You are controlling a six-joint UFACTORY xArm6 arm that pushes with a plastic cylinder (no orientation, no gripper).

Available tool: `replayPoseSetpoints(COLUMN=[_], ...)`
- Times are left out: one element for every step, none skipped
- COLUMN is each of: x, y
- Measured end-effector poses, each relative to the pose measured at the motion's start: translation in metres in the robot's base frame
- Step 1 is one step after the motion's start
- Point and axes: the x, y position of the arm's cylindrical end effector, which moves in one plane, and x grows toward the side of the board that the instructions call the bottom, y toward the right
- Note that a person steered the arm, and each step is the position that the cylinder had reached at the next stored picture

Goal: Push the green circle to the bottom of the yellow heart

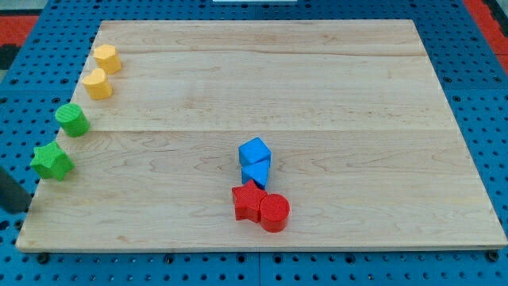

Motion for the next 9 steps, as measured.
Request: replayPoseSetpoints(x=[-0.035,-0.036,-0.036,-0.021,-0.021,-0.043,-0.06,-0.097,-0.103], y=[0.0,0.011,0.034,-0.001,-0.001,-0.002,-0.001,0.003,0.012])
